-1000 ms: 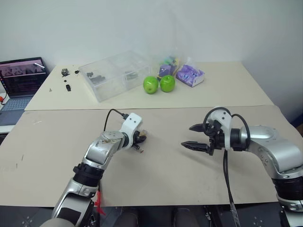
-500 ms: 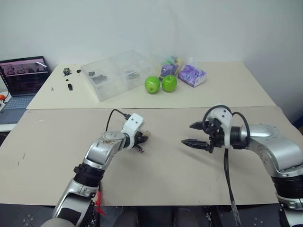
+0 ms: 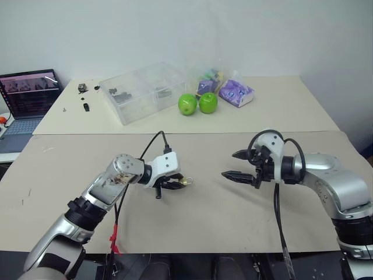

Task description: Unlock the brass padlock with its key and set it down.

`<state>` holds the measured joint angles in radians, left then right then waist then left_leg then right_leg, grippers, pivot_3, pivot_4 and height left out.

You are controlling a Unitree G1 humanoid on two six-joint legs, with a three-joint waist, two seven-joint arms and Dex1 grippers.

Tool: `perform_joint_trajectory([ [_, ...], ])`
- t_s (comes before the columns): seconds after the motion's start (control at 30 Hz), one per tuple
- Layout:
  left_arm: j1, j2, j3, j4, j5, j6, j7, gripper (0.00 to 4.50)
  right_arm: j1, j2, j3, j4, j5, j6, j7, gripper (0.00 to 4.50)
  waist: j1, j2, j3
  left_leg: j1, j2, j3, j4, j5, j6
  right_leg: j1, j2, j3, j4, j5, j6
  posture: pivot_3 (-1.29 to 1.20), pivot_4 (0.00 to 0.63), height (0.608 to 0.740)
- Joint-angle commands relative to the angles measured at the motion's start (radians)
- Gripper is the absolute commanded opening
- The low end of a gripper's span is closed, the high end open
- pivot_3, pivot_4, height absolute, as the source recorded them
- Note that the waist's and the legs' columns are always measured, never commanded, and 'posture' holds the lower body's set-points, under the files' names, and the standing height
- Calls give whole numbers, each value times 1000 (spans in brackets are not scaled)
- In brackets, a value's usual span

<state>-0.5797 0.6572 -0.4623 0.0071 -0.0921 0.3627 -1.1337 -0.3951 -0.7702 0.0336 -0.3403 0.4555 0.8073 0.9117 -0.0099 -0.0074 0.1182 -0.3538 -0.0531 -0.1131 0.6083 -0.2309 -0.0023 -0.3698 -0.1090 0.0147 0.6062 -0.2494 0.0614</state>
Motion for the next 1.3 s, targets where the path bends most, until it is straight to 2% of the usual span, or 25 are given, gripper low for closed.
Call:
perform_joint_trajectory([
  [0.03,-31,-5,-13,46,31,-94,-61,803,6,-3,-22,-41,17,-7,-10,4500,-1,0,0,0,0,0,0,-1,1,0,0,0,0,0,0,0,150,740],
  [0.23,-7,2,-36,53,59,-140,-125,803,14,-7,-29,-49,20,-4,-14,4500,-5,0,0,0,0,0,0,-2,3,0,0,0,0,0,0,0,150,740],
  [0.3,-9,-2,-32,64,63,-132,-135,1802,15,-7,-29,-50,20,-3,-15,4500,-5,0,0,1,0,0,1,-2,4,0,0,0,1,0,0,0,150,740],
  [0.33,-11,-1,-31,69,63,-126,-146,2005,15,-7,-29,-51,21,-3,-15,4500,-5,0,0,1,0,0,1,-2,4,0,0,0,1,0,0,0,150,740],
  [0.4,-17,-1,-26,77,67,-114,-152,2778,15,-8,-28,-51,22,-2,-13,4500,-4,0,0,1,0,0,1,-2,4,0,0,0,2,0,0,0,150,740],
  [0.47,-21,-5,-12,80,66,-107,-148,3297,14,-8,-26,-51,23,0,-11,4500,-4,0,0,1,0,0,1,-2,4,0,0,0,3,0,0,0,150,740],
  [0.57,-27,-17,26,61,34,-65,-139,4465,12,-11,-24,-50,27,6,-6,4500,-5,0,0,1,1,0,1,-2,4,0,1,0,3,0,1,0,150,740],
  [0.7,-58,-17,128,-3,-88,79,-161,4488,13,-26,-20,-50,31,7,18,4500,-5,0,0,1,1,0,2,-2,4,0,1,0,2,0,1,0,150,740],
  [0.8,-100,25,222,-20,-183,203,-187,4488,33,-65,-5,-53,36,-3,70,4500,-5,0,0,1,1,0,2,-2,4,0,1,0,3,-1,1,0,150,740],
  [0.93,-40,145,276,-16,-188,128,-256,4488,59,-100,19,-54,36,-44,141,4500,-15,1,0,2,2,0,1,-3,5,0,2,0,3,-1,2,0,150,740],
  [1.03,22,215,252,59,-90,-48,-248,4488,31,-60,46,-58,65,-31,154,4500,-31,1,0,3,4,1,0,-3,6,0,3,0,3,-1,2,0,150,740],
  [1.1,46,232,251,95,-50,-123,-229,4488,8,-28,93,-58,50,-49,159,4500,-32,1,0,3,6,1,0,-3,6,-1,5,0,3,-1,1,0,150,740],
  [1.3,73,242,276,98,2,-176,-171,4488,-78,97,233,44,-25,-81,136,4500,-15,0,1,2,11,1,1,-3,5,-1,10,0,3,0,-1,0,150,740],
])
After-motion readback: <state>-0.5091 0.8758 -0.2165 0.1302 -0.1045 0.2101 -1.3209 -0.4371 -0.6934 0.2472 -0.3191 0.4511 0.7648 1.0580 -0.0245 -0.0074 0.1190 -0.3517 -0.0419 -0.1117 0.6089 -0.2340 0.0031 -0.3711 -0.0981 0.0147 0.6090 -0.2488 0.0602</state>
